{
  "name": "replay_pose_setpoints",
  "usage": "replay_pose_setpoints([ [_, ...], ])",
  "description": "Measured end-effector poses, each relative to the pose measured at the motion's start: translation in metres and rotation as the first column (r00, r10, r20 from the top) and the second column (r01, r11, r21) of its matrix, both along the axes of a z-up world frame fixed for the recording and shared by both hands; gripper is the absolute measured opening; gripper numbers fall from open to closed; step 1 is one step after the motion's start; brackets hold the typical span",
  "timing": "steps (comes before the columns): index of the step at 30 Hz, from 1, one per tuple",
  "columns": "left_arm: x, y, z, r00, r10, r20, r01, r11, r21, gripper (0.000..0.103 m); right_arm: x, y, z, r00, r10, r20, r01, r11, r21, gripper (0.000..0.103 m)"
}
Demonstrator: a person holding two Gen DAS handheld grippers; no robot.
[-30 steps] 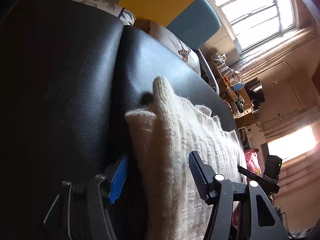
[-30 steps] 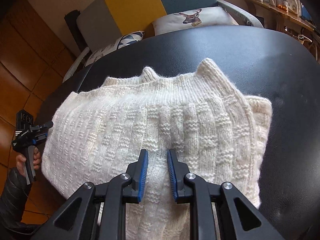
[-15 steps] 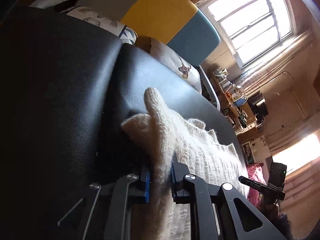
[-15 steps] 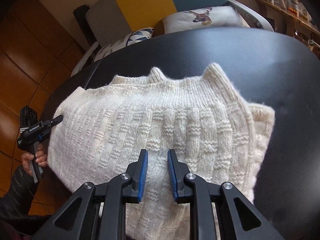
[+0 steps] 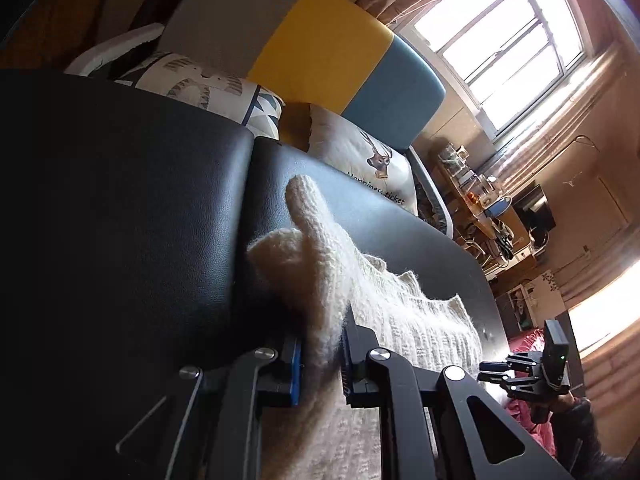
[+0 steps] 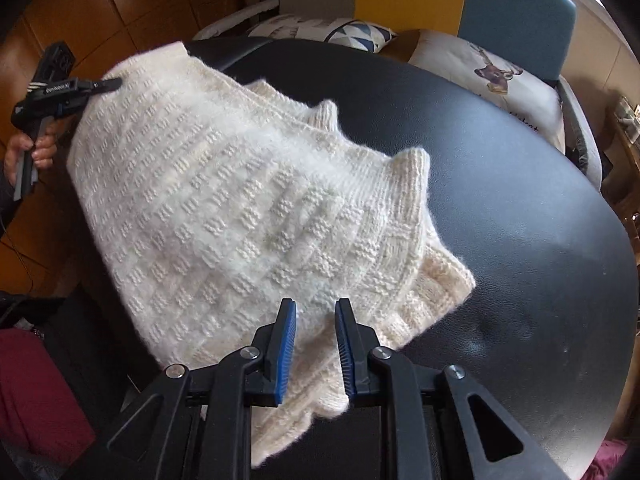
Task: Fold clothes
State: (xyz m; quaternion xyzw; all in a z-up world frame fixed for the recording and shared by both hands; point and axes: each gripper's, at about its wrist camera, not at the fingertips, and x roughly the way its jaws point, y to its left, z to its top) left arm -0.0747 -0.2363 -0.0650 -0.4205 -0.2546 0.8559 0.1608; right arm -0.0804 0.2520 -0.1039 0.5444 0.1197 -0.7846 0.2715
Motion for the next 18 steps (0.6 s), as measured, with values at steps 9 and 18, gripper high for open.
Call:
replay_pose_setpoints([
  [9,0.011,0.016,0.046,1.000,-0.008,-0.011,0.009,0.995,0.104,0.014,-0.015,0.008,-0.029,0.998,-0.006,0.067,0.009,0.999,-0.049,0.020],
  [18,0.004,0.089,0.089,0.999,0.003,-0.032,0.004,0.971,0.238,0.014,-0.019,0.028,-0.045,0.994,-0.073,0.080,0.084,0.984,-0.155,0.020],
])
